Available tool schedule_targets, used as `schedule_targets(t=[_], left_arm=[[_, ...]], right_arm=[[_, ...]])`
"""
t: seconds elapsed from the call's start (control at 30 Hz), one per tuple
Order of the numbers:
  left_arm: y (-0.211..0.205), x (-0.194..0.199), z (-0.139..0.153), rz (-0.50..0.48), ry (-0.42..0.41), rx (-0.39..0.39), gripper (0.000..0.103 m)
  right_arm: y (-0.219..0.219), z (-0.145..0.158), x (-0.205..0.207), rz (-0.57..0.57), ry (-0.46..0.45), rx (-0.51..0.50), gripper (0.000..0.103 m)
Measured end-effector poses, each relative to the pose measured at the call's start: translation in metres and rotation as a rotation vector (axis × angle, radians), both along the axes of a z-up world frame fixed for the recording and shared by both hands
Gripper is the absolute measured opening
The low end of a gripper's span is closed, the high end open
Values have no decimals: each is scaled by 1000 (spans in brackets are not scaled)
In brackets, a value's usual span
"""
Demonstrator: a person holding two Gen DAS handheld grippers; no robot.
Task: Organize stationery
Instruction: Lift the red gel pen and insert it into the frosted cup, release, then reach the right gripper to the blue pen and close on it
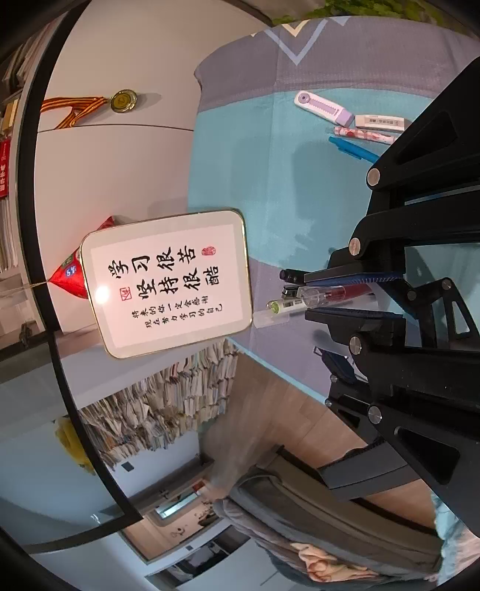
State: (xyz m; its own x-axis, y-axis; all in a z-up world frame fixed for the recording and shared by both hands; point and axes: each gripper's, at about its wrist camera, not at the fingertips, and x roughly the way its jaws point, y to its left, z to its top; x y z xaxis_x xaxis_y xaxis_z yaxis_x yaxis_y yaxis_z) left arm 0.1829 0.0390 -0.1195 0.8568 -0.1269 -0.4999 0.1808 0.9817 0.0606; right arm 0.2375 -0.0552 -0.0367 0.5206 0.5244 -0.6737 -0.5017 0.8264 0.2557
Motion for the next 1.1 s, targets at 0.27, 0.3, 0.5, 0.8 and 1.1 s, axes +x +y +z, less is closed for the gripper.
schedule_targets(t=[0.27, 0.3, 0.5, 0.8, 1.1], left_arm=[[-1, 0, 0, 1, 0, 2, 75], [0, 0, 0, 1, 0, 2, 75], [0, 0, 0, 1, 0, 2, 75], [0, 0, 0, 1, 0, 2, 75], [-1, 0, 0, 1, 0, 2, 75]], right_arm=[[-12, 8, -6, -11, -10, 45, 12], [-15, 9, -6, -17, -13, 51, 12], [-36, 8, -2, -74, 3, 88, 12], [-63, -44, 24, -195, 192, 46, 12], [-68, -89, 45, -255, 332, -11, 13]])
